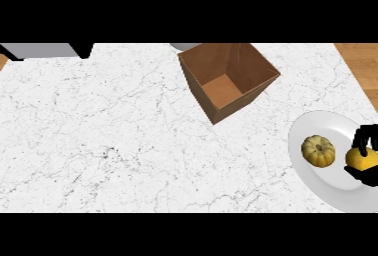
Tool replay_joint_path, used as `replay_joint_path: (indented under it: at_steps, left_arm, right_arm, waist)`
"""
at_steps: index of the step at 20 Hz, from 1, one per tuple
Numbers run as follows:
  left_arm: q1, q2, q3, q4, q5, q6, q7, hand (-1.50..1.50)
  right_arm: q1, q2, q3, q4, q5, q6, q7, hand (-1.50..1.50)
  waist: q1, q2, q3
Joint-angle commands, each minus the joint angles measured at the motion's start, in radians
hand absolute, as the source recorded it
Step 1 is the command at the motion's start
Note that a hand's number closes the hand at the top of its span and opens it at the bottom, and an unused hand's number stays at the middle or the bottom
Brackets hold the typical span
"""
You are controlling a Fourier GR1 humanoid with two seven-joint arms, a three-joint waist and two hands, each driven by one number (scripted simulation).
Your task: Pick the lemon from the plate and place it in the cardboard box
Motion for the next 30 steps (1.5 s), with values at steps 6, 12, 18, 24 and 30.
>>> replay_joint_path:
  at_steps: [6, 12, 18, 24, 30]
  left_arm:
    - [-0.244, -0.04, 0.098, -0.096, 0.012, 0.058, -0.095, 0.0]
    - [-0.223, -0.026, 0.097, -0.116, 0.014, 0.045, -0.105, 0.0]
    - [-0.232, -0.035, 0.102, -0.097, 0.01, 0.051, -0.122, 0.0]
    - [-0.262, -0.033, 0.101, -0.098, 0.01, 0.042, -0.121, 0.0]
    - [-0.279, -0.038, 0.086, -0.095, -0.003, 0.038, -0.127, 0.0]
  right_arm:
    - [-0.06, 0.026, -0.029, -0.071, 0.094, -0.14, 0.213, 1.5]
    - [-0.168, 0.06, -0.049, -0.206, 0.123, -0.234, 0.248, 1.5]
    - [-0.212, 0.112, -0.013, -0.321, 0.101, -0.209, 0.273, 1.5]
    - [-0.319, 0.212, 0.005, -0.357, 0.038, -0.161, 0.374, 1.5]
    - [-0.427, 0.308, 0.021, -0.342, 0.038, -0.16, 0.519, 1.5]
  waist:
    - [-0.065, -0.019, -0.011]
    - [-0.054, -0.024, -0.009]
    - [-0.056, -0.022, -0.01]
    - [-0.025, -0.007, -0.009]
    - [0.002, 0.001, -0.01]
